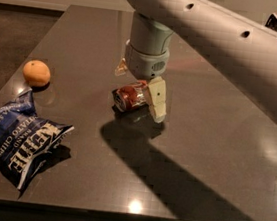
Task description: Place coke can upright
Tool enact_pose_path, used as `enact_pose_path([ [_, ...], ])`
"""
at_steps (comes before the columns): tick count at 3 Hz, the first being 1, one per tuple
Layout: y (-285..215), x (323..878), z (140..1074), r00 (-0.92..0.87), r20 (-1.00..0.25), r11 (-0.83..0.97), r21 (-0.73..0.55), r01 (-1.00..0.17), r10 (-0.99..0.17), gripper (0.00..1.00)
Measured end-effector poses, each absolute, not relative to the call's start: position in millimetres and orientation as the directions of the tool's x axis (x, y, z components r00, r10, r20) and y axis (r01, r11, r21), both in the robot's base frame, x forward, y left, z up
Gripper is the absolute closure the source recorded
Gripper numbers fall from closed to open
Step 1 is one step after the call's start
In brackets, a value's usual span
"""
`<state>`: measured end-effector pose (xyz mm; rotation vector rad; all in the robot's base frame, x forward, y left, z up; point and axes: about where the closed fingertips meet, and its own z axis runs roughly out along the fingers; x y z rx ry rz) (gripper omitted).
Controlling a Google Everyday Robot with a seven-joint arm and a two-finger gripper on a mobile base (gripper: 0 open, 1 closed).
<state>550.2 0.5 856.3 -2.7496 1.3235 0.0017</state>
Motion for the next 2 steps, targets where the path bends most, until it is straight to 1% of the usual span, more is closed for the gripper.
enact_pose_path([
  [1, 3.7, 550.7, 848.3, 0.624, -0.034, -0.621, -0.064, -0.781, -0.781, 0.18],
  [2, 4.8, 552.3, 843.6, 0.609, -0.031, -0.608, -0.053, -0.792, -0.792, 0.42],
])
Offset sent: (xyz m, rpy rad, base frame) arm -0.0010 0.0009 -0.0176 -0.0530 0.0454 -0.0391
